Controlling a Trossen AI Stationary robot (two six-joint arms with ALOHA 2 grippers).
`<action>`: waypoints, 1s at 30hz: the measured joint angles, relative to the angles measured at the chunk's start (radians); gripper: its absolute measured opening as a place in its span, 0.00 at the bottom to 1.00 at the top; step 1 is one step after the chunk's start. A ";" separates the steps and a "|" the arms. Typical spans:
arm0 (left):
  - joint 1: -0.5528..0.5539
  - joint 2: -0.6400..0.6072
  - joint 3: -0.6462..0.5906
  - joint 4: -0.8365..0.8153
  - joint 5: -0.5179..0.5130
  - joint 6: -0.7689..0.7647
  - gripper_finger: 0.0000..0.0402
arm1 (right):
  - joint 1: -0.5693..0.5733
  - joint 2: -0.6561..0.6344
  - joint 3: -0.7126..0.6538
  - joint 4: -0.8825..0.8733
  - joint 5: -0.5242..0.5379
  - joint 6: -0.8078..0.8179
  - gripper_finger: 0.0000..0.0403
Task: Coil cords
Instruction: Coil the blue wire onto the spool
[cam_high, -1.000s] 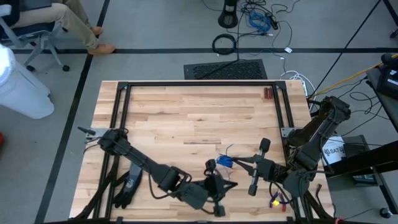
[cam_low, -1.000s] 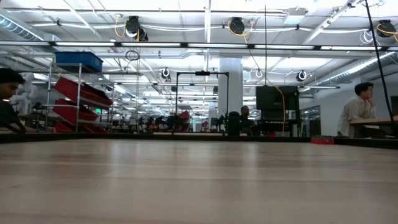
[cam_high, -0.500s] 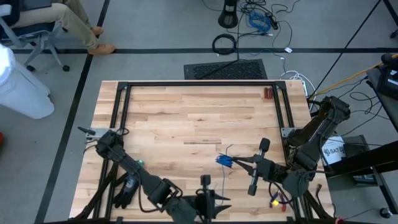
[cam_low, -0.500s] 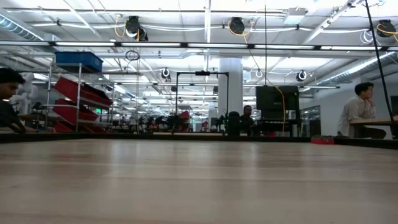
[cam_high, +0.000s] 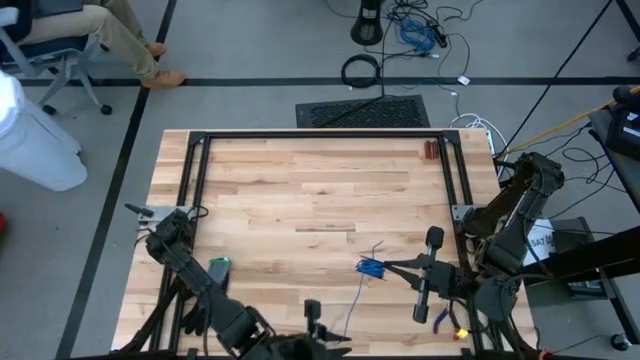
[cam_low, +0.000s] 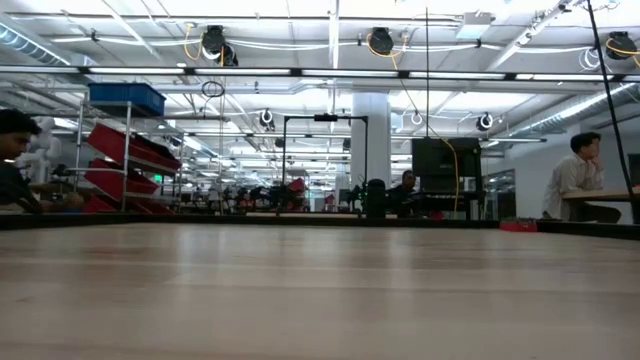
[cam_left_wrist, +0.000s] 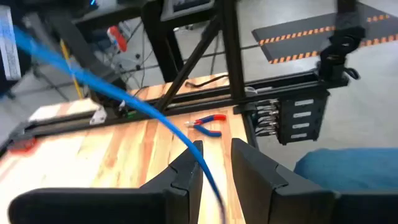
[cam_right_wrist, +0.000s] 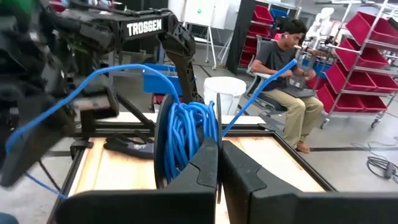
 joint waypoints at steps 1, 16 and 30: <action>-0.008 0.000 0.008 0.000 0.000 0.020 0.22 | 0.005 -0.003 0.000 0.000 -0.001 -0.004 0.00; -0.034 -0.002 0.195 0.092 -0.112 0.194 0.22 | 0.021 -0.011 0.000 0.033 -0.004 -0.044 0.00; 0.042 -0.004 0.344 0.291 0.006 0.344 0.22 | 0.020 -0.010 0.000 0.033 -0.001 -0.042 0.00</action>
